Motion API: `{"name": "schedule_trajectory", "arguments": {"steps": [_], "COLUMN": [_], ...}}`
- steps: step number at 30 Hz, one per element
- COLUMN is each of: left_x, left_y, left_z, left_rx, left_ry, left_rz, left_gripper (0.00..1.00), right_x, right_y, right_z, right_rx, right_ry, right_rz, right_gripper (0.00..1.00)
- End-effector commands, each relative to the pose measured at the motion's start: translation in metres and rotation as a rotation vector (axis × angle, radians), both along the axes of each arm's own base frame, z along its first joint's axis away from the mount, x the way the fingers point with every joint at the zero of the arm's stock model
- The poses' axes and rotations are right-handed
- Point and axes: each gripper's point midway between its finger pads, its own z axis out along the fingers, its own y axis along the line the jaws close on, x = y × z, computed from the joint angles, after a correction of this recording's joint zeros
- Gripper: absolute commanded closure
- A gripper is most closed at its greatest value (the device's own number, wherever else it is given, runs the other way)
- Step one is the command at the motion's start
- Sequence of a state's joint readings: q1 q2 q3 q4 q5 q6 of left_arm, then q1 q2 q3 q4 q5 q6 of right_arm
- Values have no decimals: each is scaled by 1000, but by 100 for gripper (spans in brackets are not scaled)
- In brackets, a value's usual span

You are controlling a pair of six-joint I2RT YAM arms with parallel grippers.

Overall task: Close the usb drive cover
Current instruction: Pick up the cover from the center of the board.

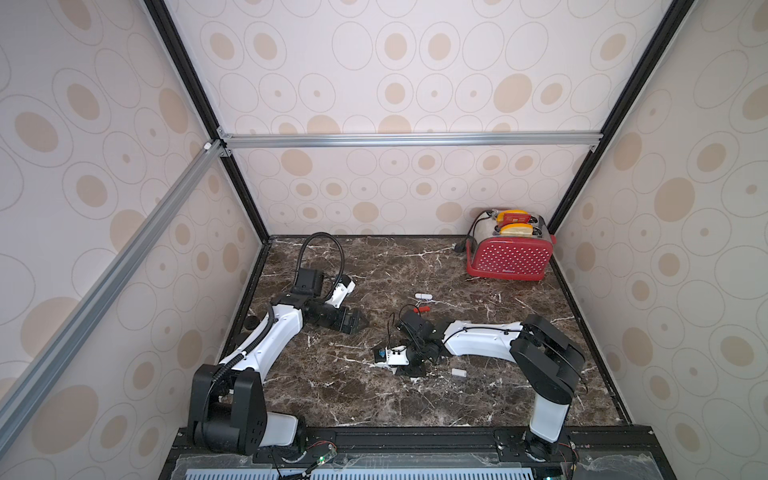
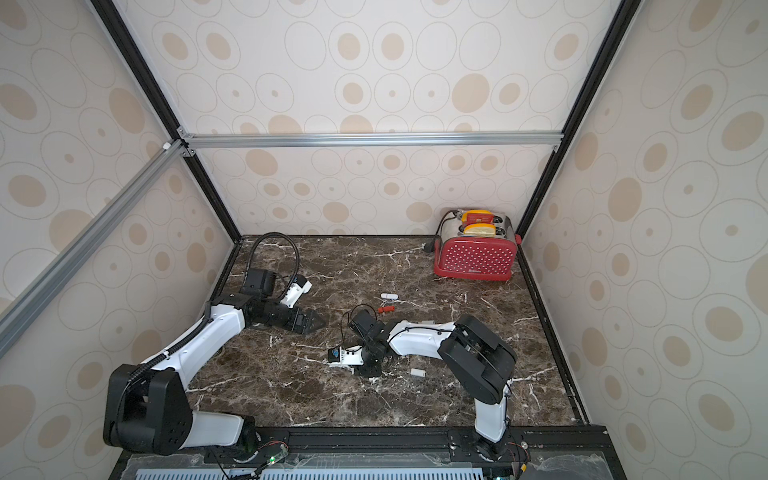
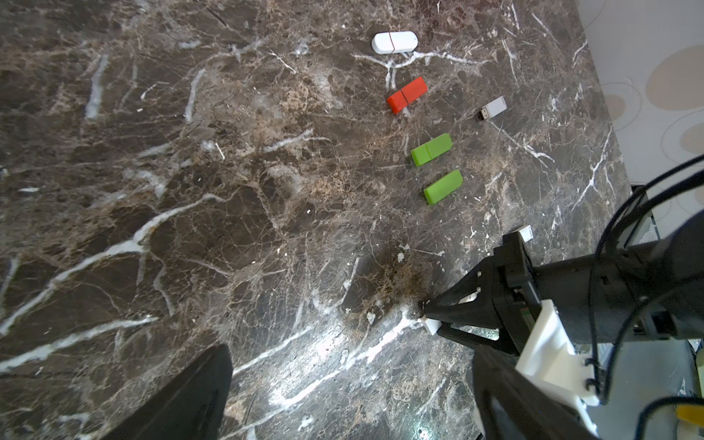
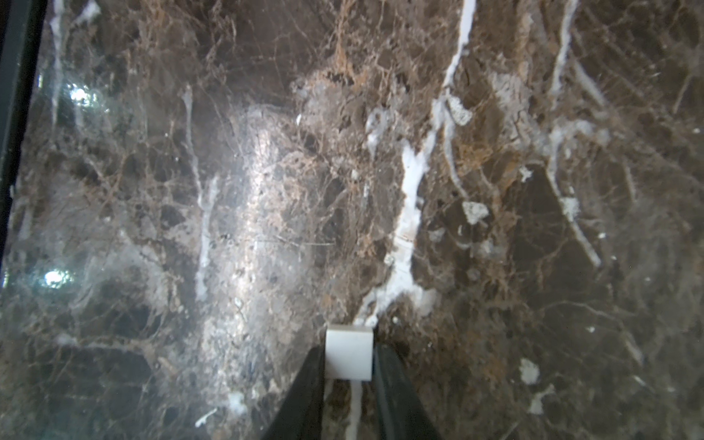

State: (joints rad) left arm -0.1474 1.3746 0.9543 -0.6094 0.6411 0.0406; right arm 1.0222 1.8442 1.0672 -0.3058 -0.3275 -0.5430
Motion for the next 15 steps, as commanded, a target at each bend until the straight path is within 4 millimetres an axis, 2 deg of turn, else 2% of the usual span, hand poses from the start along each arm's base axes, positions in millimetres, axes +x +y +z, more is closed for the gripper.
{"name": "schedule_trajectory", "arguments": {"steps": [1,11,15], "left_x": [7,7,7], "left_y": [1,1,1], "left_z": [10,10,10], "left_rx": [0,-1,-2], "left_ry": [-17,-13,-14], "left_rz": [8,9,8], "left_gripper": [1,1,1], "right_x": [-4,-4,-5], "right_y": [-9,-14,-14], "right_z": [-9,-9,-10], "right_rx": [-51,-56,-58], "right_ry": [-3,-17,-14], "right_rz": [8,14,14], "right_gripper": [72,71,74]}}
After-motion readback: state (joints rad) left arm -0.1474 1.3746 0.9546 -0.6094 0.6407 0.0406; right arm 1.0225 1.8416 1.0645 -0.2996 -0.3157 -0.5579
